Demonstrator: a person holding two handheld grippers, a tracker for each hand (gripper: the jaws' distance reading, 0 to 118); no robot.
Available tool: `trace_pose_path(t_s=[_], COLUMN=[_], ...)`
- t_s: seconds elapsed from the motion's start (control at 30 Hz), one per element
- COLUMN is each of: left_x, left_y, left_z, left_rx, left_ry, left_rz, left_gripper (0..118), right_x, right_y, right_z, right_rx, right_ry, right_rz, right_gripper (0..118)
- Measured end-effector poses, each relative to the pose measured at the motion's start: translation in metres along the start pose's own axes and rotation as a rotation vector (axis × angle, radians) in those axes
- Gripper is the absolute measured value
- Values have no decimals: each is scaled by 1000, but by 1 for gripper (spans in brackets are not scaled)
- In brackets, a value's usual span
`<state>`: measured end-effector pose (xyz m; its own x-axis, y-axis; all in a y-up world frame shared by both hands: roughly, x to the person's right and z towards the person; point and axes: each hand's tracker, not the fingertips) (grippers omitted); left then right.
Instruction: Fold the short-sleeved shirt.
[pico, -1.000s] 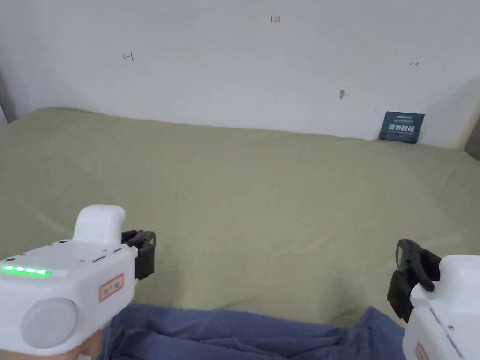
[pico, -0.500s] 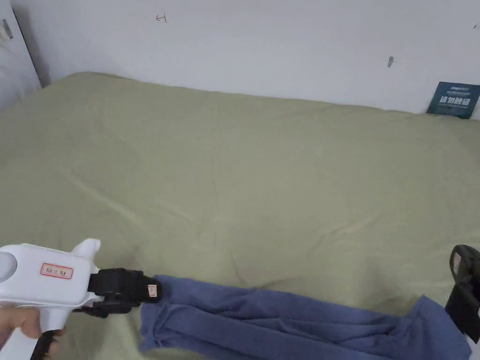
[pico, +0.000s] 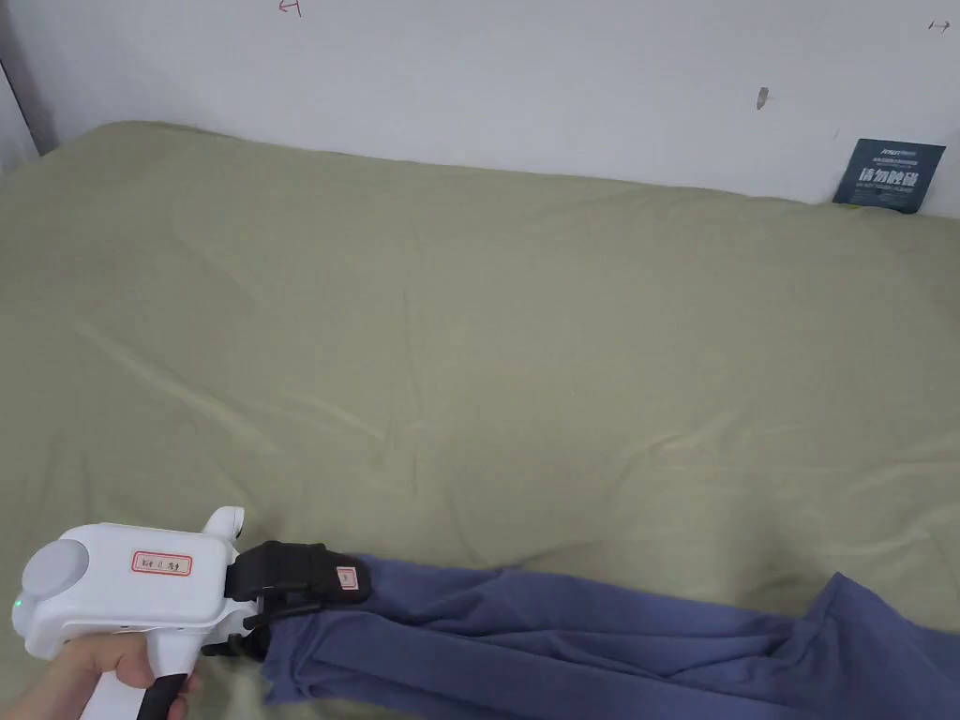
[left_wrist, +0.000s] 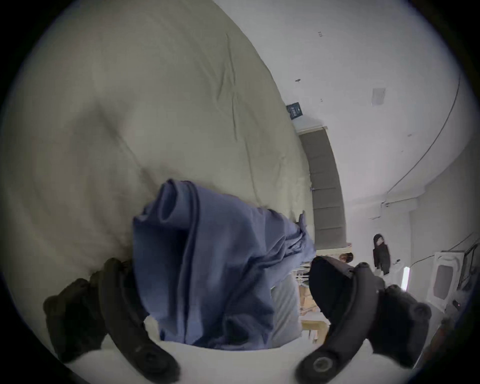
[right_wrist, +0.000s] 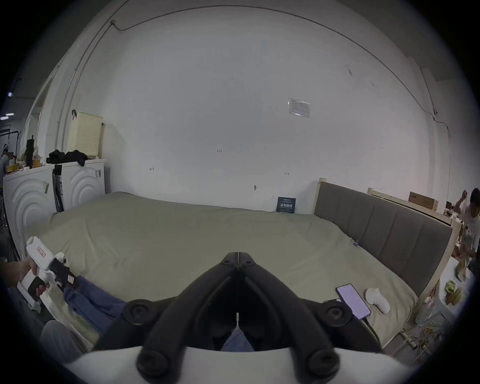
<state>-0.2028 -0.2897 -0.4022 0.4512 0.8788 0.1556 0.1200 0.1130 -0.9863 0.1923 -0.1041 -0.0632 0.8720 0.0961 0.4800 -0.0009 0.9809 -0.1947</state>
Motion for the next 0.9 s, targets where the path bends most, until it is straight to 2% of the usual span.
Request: trace_pose_path(t_s=[0.03, 0.07, 0.1, 0.13, 0.2, 0.37, 0.57, 0.63, 0.73, 0.9], left_x=[-1, -1, 1, 2, 2, 5, 15, 23, 35, 89], left_y=[0, -2, -8, -8, -7, -1, -5, -11, -15, -21], left_z=[0, -6, -13, -18, -12, 25, 88, 115, 136, 119], left_rx=[4, 1, -9, -26, 1, 84, 215, 238, 269, 208], left_ry=[-15, 29, 128, 172, 121, 110, 185, 272, 318, 431], left_rz=[24, 25, -18, -49, -16, -3, 24, -21, -31, -160], left_gripper=[96, 57, 5, 5, 5, 4, 4, 4, 4, 4], right_x=[2, 4, 6, 8, 13, 21, 30, 33, 36, 40], right_y=[1, 1, 1, 2, 2, 3, 7, 8, 10, 10], right_z=[0, 1, 2, 2, 2, 6, 4, 2, 0, 4], right_rx=[0, 1, 4, 4, 0, 4, 25, 33, 45, 53], right_ry=[-3, -10, -15, -20, -20, -26, -17, -13, -6, -2], right_rz=[-7, -11, -12, -15, -26, -21, -33, -29, -27, -37], right_gripper=[1, 1, 1, 1, 1, 1, 1, 1, 1, 1])
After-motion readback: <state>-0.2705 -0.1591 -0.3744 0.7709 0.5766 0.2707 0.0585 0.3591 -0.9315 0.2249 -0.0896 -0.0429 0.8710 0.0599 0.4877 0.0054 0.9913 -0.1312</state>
